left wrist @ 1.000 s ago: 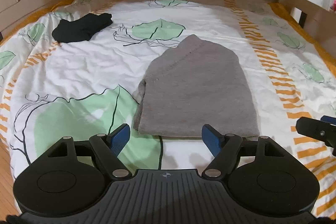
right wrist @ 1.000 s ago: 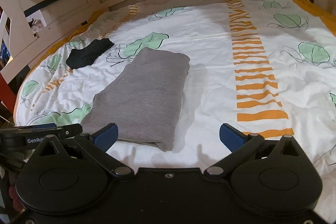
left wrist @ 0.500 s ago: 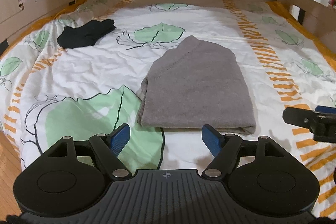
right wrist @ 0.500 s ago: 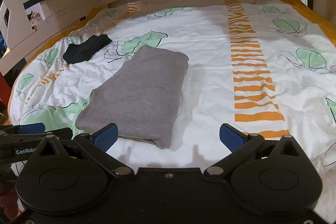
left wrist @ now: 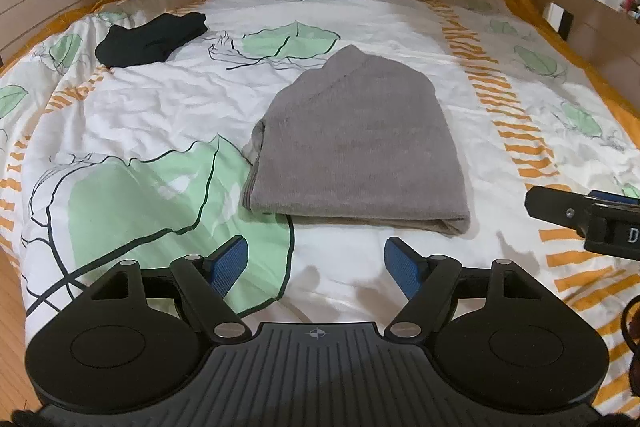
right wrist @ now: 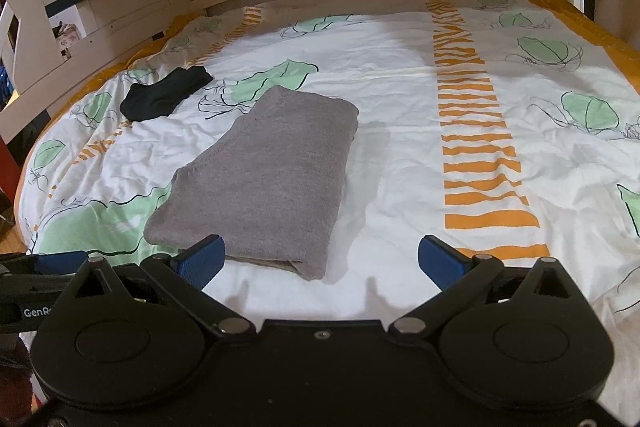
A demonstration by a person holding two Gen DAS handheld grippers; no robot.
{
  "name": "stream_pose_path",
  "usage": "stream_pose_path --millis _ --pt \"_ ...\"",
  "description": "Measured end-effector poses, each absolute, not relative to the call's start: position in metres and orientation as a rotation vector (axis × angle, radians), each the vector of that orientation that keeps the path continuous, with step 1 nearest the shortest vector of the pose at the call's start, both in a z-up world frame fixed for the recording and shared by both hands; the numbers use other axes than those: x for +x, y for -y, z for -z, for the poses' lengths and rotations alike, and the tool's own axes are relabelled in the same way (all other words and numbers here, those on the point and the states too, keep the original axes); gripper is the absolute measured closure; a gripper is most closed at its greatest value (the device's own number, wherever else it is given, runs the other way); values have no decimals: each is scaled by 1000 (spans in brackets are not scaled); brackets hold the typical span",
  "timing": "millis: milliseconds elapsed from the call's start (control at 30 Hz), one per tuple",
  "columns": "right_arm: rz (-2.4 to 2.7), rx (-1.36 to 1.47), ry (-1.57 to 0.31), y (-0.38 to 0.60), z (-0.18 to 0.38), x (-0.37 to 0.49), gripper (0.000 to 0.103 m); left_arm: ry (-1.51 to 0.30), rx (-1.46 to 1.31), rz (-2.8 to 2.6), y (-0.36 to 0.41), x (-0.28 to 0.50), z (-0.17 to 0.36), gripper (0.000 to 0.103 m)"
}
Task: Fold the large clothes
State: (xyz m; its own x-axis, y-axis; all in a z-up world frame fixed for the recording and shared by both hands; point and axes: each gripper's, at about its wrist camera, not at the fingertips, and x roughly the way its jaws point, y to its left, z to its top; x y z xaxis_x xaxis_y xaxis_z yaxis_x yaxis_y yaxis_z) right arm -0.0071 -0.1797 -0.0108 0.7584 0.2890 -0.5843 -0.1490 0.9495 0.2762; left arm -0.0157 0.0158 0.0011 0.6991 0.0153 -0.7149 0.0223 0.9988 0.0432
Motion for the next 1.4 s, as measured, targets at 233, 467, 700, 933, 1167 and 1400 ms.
stream_pose_path --millis 233,467,700,933,1167,1400 --pt "-245 224 -677 182 13 -7 0 -818 47 -2 -16 -15 3 29" --pt "-245 221 -679 180 14 -8 0 -810 52 -17 -18 -16 1 29" --pt "-243 217 -677 179 13 -8 0 -807 58 -25 -18 -19 -2 29" --pt "-245 212 -676 178 11 -9 0 -808 53 -25 -20 -19 -2 29" --pt "-246 209 -678 176 11 -9 0 -811 52 -24 -21 -20 -2 29" --pt "-250 205 -682 174 12 -9 0 -816 49 -22 -22 -19 -2 29"
